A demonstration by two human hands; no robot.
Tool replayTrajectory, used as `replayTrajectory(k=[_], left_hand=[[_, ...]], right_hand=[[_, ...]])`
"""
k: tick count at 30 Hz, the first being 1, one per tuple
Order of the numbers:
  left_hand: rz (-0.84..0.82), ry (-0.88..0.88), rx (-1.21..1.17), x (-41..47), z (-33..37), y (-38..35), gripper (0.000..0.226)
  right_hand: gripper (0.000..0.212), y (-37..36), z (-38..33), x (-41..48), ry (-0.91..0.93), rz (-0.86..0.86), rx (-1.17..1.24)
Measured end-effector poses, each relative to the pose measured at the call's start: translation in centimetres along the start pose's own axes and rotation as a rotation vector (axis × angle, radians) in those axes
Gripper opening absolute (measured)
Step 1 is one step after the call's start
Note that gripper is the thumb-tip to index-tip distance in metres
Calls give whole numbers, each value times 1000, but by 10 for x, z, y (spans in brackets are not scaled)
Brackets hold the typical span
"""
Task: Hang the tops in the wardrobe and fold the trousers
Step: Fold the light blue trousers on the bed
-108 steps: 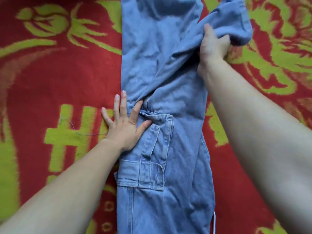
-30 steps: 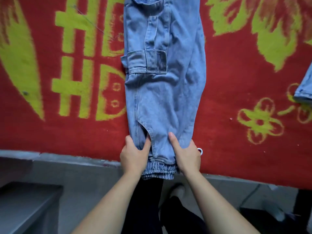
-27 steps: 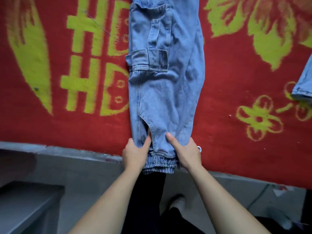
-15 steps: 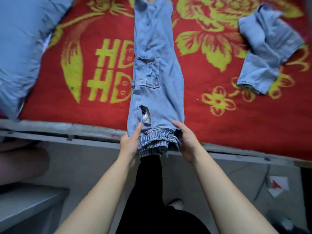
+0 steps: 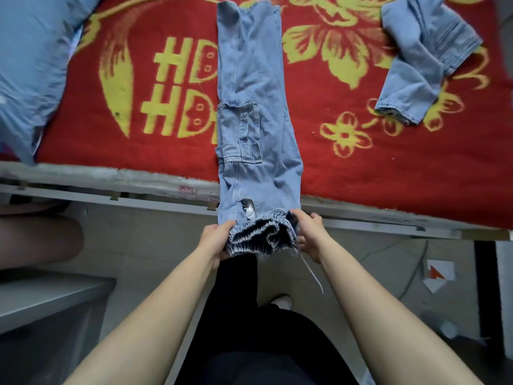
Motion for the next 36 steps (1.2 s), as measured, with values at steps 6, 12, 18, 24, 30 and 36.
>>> replayTrajectory(k=[6, 12, 18, 24, 30, 36], left_hand=[[-122, -97, -127, 17, 70, -2, 38], [-107, -146, -232, 54, 194, -30, 20], [-138, -194, -161, 138, 277, -73, 38], [-114, -569, 734, 200, 272, -82, 69], [48, -642, 960, 207, 270, -86, 71], [315, -1228, 978, 201, 284, -99, 61]], right_hand=[[28, -14, -68, 14, 203, -10, -25], [31, -48, -183, 61, 182, 82, 5], [33, -86, -258, 146, 120, 89, 103], [34, -108, -254, 195, 171, 109, -78], [67, -109, -244, 179, 728, 531, -548], [54, -136, -263, 179, 1230, 310, -875]])
Point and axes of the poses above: each hand's wrist, its own x-axis towards the middle knuckle, its own y-axis out of the back of the hand, z = x × y, the point moved 3 cm from there along x, towards the middle knuckle, and after that the axes turned 10 degrees about z, right-handed, at the moved point
